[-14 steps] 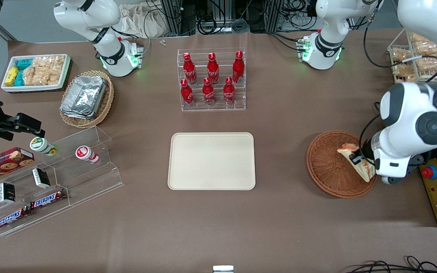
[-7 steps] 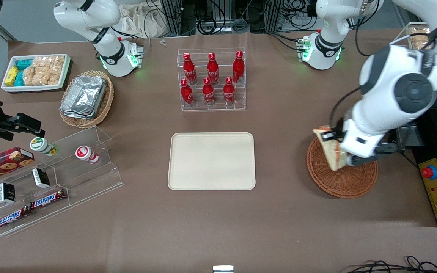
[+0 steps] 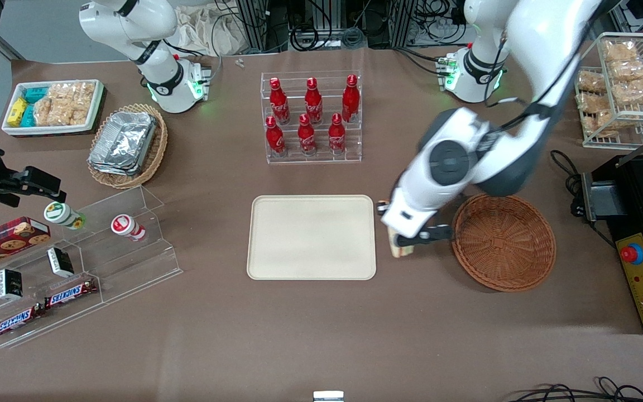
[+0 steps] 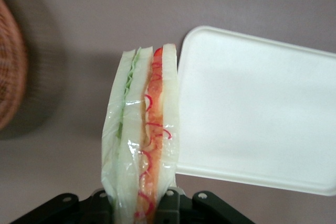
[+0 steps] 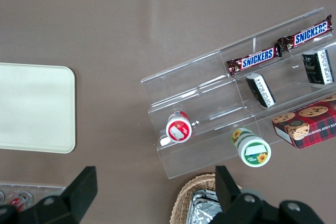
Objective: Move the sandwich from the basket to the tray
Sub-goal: 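Carry the sandwich over the cream tray and lower it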
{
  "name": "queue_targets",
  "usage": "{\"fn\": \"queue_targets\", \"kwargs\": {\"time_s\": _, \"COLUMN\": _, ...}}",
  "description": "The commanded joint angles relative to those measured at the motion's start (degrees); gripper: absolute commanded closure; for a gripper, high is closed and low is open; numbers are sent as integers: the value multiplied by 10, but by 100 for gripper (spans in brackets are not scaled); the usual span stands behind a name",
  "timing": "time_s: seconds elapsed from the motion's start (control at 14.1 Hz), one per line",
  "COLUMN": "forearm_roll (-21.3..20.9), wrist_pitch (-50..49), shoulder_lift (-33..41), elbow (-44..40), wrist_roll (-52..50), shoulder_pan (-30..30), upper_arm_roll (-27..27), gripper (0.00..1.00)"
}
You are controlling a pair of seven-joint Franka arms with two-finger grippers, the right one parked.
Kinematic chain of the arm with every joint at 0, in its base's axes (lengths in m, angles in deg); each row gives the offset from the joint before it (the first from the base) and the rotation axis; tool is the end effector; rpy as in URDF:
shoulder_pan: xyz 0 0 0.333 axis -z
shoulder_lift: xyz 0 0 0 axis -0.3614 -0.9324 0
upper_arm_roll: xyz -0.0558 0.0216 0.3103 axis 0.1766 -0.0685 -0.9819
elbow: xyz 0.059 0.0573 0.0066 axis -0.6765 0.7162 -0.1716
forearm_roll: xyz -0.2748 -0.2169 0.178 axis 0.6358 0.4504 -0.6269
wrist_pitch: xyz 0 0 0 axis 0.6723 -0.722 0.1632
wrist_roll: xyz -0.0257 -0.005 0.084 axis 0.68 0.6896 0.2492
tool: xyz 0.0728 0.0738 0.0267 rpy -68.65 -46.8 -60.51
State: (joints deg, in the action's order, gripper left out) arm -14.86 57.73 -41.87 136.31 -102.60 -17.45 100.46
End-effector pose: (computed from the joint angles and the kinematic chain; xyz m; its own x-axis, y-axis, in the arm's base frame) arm 0.5656 -0.3659 0.3645 0.9797 0.1740 -0.1000 0.1750 -0.9846 0.0017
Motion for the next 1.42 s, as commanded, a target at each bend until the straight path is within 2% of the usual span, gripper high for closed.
{"fn": "queue_targets", "kwargs": {"time_s": 0.0, "forearm_roll": -54, "wrist_pitch": 23, "shoulder_lift": -72, "elbow": -38, "wrist_roll": -33, "shoulder_pan": 20, "upper_arm_roll": 4, "gripper": 100}}
{"fn": "queue_targets", "kwargs": {"time_s": 0.5, "forearm_roll": -60, "wrist_pitch": 88, "shoulder_lift": -143, "elbow": -55, "wrist_roll": -24, "shoulder_pan": 60, "upper_arm_roll": 1, "gripper": 100}}
{"fn": "queue_targets", "kwargs": {"time_s": 0.85, "forearm_roll": -136, "wrist_pitch": 127, "shoulder_lift": -180, "elbow": -46, "wrist_roll": -23, "shoulder_pan": 81, "upper_arm_roll": -12, "gripper": 100}}
{"fn": "queue_targets", "kwargs": {"time_s": 0.92, "forearm_roll": -137, "wrist_pitch": 127, "shoulder_lift": -182, "elbow": -46, "wrist_roll": -22, "shoulder_pan": 80, "upper_arm_roll": -12, "gripper": 46}}
{"fn": "queue_targets", "kwargs": {"time_s": 0.99, "forearm_roll": -130, "wrist_pitch": 125, "shoulder_lift": -183, "elbow": -47, "wrist_roll": -25, "shoulder_pan": 78, "upper_arm_roll": -11, "gripper": 29}}
{"fn": "queue_targets", "kwargs": {"time_s": 1.06, "forearm_roll": -128, "wrist_pitch": 108, "shoulder_lift": -179, "elbow": -45, "wrist_roll": -29, "shoulder_pan": 78, "upper_arm_roll": -11, "gripper": 0}}
{"fn": "queue_targets", "kwargs": {"time_s": 1.2, "forearm_roll": -130, "wrist_pitch": 23, "shoulder_lift": -163, "elbow": -55, "wrist_roll": -30, "shoulder_pan": 80, "upper_arm_roll": -3, "gripper": 0}}
{"fn": "queue_targets", "kwargs": {"time_s": 1.35, "forearm_roll": -128, "wrist_pitch": 4, "shoulder_lift": -138, "elbow": -57, "wrist_roll": -32, "shoulder_pan": 77, "upper_arm_roll": 3, "gripper": 0}}
